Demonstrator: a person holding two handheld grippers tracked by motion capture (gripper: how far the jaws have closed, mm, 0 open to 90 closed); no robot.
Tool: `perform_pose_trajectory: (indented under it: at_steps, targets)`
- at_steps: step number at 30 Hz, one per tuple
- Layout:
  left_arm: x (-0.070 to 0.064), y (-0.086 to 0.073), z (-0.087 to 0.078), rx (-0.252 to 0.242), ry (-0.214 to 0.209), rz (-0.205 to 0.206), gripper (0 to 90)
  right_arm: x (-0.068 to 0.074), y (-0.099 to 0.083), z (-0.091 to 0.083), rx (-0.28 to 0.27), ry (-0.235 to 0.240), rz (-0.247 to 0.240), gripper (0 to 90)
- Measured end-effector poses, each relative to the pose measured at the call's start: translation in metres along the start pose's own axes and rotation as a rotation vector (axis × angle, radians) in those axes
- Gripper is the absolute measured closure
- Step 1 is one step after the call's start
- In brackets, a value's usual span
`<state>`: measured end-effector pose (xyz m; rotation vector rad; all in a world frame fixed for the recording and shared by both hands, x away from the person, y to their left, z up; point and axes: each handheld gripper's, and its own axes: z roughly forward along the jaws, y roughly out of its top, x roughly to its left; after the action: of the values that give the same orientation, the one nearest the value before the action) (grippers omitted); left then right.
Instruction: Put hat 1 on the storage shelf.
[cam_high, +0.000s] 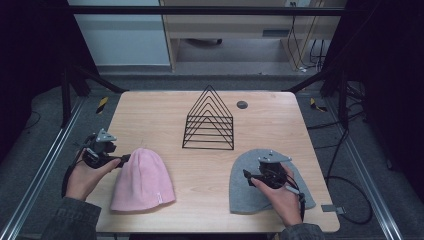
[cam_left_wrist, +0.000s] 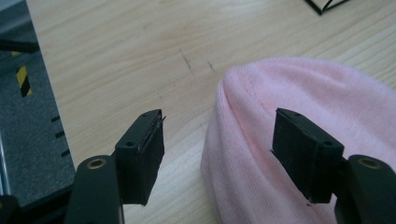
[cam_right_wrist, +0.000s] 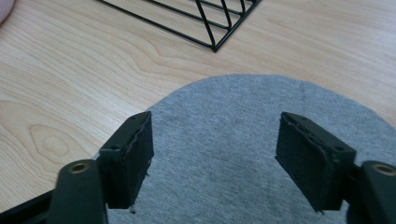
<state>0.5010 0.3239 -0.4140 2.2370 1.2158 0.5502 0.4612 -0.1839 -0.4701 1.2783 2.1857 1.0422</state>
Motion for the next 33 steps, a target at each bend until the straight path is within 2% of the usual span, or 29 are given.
perform_pose_trajectory:
  at_steps: [3,8,13,28,31,33]
  targets:
    - [0.000,-0.002,0.007,0.012,-0.013,-0.007,33.3,-0.001,-0.001,0.002,0.014,0.004,0.008,21.8]
    - [-0.003,-0.006,0.021,0.051,-0.027,0.012,32.2,-0.001,0.000,0.003,0.028,0.012,0.017,18.1]
    - [-0.002,-0.011,0.032,0.061,-0.052,-0.008,32.4,-0.002,-0.001,0.003,0.029,0.022,0.018,16.6]
    - [0.001,-0.015,0.036,0.082,-0.038,-0.021,37.6,-0.003,-0.002,0.003,0.039,0.022,0.013,17.7]
    - [0.003,-0.015,0.032,0.069,-0.029,-0.024,41.2,-0.003,-0.002,0.003,0.042,0.024,0.010,17.9]
    - [0.008,-0.014,0.027,0.043,-0.024,-0.049,42.8,-0.003,-0.002,0.003,0.042,0.023,0.007,18.0]
